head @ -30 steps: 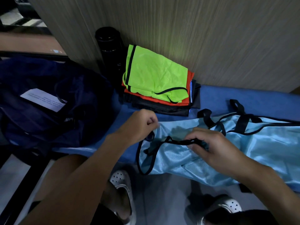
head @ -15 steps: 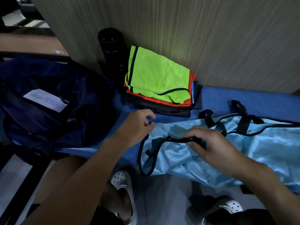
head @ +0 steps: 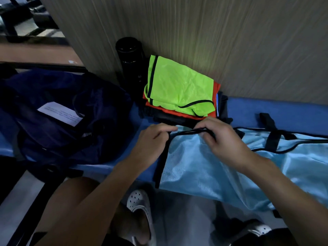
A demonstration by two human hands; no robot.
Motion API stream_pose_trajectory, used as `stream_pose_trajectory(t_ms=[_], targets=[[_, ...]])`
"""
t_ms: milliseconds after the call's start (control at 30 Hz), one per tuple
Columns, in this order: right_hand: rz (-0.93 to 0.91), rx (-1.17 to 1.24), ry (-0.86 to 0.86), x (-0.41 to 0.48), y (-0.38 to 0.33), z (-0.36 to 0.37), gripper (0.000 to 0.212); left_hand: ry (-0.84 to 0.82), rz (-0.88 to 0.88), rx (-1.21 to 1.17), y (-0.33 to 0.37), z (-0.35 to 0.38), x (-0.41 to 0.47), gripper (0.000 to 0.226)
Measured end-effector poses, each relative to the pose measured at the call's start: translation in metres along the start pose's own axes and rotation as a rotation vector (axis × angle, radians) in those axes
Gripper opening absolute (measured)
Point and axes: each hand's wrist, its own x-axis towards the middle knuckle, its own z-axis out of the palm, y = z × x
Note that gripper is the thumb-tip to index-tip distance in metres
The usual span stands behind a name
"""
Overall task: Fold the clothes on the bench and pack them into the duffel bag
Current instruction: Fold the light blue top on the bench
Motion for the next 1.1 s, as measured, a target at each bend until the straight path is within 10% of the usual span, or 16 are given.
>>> stream_pose_trajectory(t_ms=[233,533,667,833,1100], targets=[[-0.009,0.023,0.016,0.023,-0.001,0.022,0.025,-0.021,0.013,-0.150,0.007,0.008,0.000,0.007],[-0.035,-0.246,0.176,-0.010,0.007,0.004,0.031,0.276,-0.272,-0.033,-0.015,-0.002,0.014,0.040],[0.054,-0.432,0.012,-0.032,0.026,-0.014,0.039,0.207,-0.324,0.121,-0.015,-0.009,0.013,0.013],[0.164,-0.604,-0.204,-0.038,0.036,-0.014,0.046,0.158,-0.129,0.270,-0.014,-0.002,0.006,0.033],[0.024,-0.737,0.171,-0.023,0.045,-0.010,0.010,0.178,0.259,0.464,-0.001,0.013,-0.004,0.013]])
